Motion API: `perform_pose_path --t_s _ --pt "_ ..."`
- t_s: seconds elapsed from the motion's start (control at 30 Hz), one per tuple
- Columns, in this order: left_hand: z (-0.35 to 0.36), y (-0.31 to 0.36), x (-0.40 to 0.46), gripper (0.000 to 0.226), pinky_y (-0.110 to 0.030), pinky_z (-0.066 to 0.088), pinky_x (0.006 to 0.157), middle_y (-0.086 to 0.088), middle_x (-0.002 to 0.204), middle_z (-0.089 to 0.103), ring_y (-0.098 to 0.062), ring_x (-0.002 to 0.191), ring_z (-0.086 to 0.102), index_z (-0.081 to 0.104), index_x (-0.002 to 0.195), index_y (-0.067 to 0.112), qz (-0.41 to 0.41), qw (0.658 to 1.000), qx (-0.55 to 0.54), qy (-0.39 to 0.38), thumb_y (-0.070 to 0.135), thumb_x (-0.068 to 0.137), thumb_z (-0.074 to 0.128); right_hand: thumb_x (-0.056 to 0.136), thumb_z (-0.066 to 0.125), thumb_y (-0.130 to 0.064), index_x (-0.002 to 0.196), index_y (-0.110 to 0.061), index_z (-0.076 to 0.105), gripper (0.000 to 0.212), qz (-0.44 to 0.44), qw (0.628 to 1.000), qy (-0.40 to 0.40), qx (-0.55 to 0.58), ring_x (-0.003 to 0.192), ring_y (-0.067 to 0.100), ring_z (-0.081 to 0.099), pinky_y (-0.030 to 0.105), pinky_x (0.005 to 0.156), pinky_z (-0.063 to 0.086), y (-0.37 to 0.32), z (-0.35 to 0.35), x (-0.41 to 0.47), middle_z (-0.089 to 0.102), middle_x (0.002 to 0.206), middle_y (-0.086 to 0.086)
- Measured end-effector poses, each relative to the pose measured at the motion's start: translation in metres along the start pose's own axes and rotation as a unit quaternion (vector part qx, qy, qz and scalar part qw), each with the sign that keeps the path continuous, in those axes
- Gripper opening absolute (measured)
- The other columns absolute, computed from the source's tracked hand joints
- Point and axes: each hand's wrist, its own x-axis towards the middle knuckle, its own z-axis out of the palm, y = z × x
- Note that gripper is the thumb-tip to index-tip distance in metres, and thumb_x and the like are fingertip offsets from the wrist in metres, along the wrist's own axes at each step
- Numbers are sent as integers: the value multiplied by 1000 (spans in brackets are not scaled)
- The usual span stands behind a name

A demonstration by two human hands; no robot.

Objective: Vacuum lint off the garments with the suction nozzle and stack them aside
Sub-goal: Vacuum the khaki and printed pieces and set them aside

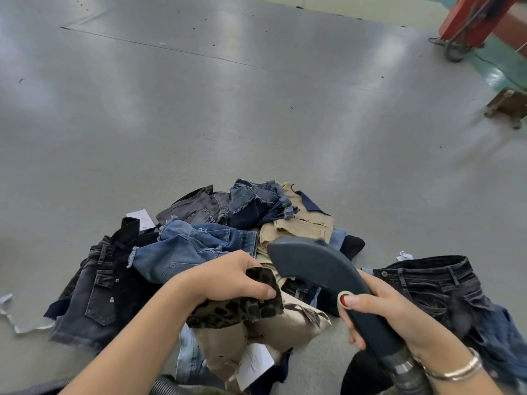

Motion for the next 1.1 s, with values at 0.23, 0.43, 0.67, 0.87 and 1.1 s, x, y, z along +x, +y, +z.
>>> perform_pose_path --t_s 0.23,0.43,0.67,0.87,1.1 --pt "-18 1 -5 19 -18 46 61 4 65 64 -9 61 58 69 65 20 2 997 -42 61 25 83 73 71 79 -36 106 -26 65 38 8 1000 -5 24 49 27 58 34 55 49 1 -4 -7 56 73 22" --pt "-28 0 -11 16 -16 48 60 0 72 71 -9 65 64 72 79 8 13 993 -75 90 24 82 74 74 78 -38 117 -27 61 48 33 998 -49 4 50 24 59 28 51 51 3 -1 -8 55 73 20" --pt "-8 2 -2 19 -20 44 63 4 66 63 -9 62 57 66 65 20 8 999 -27 37 35 74 72 73 76 -34 113 -26 63 43 5 1000 -20 17 47 25 56 34 54 49 -4 5 -1 56 68 18" --pt "-18 0 -5 23 -16 45 58 3 64 62 -9 59 57 66 63 17 5 996 -47 70 38 70 72 73 76 -35 109 -25 64 40 -7 1000 -11 16 47 25 56 36 56 48 -5 3 0 56 69 19" --pt "-15 3 -5 17 -16 46 60 5 64 64 -7 60 58 68 65 17 14 998 -45 48 26 78 73 72 78 -38 116 -29 61 48 16 1000 -23 -1 48 24 57 36 58 49 0 3 -3 57 71 18"
